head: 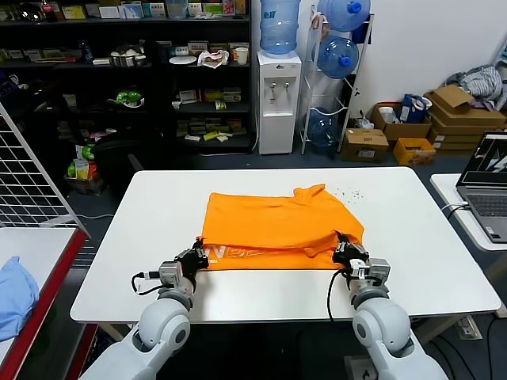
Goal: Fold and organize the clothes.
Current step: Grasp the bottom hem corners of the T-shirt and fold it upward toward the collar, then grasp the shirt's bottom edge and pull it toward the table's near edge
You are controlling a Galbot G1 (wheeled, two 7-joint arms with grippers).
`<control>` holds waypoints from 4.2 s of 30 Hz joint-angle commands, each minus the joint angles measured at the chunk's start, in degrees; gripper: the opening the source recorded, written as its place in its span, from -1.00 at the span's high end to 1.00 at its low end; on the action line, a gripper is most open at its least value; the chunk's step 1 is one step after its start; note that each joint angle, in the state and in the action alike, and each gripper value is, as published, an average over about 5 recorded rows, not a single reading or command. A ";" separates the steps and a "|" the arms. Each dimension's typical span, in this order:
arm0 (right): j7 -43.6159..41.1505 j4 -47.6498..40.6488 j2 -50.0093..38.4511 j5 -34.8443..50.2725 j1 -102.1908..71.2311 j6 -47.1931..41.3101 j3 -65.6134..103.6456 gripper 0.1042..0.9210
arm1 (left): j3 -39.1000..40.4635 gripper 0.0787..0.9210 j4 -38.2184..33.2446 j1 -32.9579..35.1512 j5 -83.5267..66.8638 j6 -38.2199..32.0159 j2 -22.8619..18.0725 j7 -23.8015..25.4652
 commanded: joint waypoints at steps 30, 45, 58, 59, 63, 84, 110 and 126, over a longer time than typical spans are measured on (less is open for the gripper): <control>-9.11 -0.12 -6.91 6.30 -10.68 -0.69 9.86 -1.00 | -1.34 -0.98 -3.64 8.66 -1.66 2.27 0.07 1.45; -7.65 -3.20 -6.71 7.48 -7.26 -4.36 8.40 -1.00 | -1.37 -1.00 -2.24 5.97 -3.33 2.57 0.59 1.31; -7.83 -4.71 -6.01 7.85 -5.89 -4.76 7.30 -0.57 | -1.05 -0.83 -1.57 5.80 -3.26 2.57 0.54 1.46; -7.85 -4.74 -5.99 7.87 -5.92 -4.70 7.31 -0.50 | -1.04 -0.75 -1.56 5.81 -3.26 2.56 0.54 1.46; -7.89 -4.70 -6.01 7.89 -6.19 -4.44 7.48 -0.21 | -0.95 -0.49 -1.46 5.82 -3.18 2.51 0.53 1.56; -7.41 1.77 -6.53 9.98 -10.31 -1.44 9.18 0.96 | -1.51 0.92 -5.22 7.16 -2.83 2.26 1.31 0.34; -5.49 15.54 -4.99 10.79 -34.09 -1.12 18.19 0.96 | -6.12 0.97 -18.01 27.12 -3.35 1.67 6.09 -2.59; -5.43 17.29 -4.79 7.91 -31.57 0.65 18.60 0.38 | -7.17 0.70 -20.07 28.09 -2.50 2.23 6.28 -2.59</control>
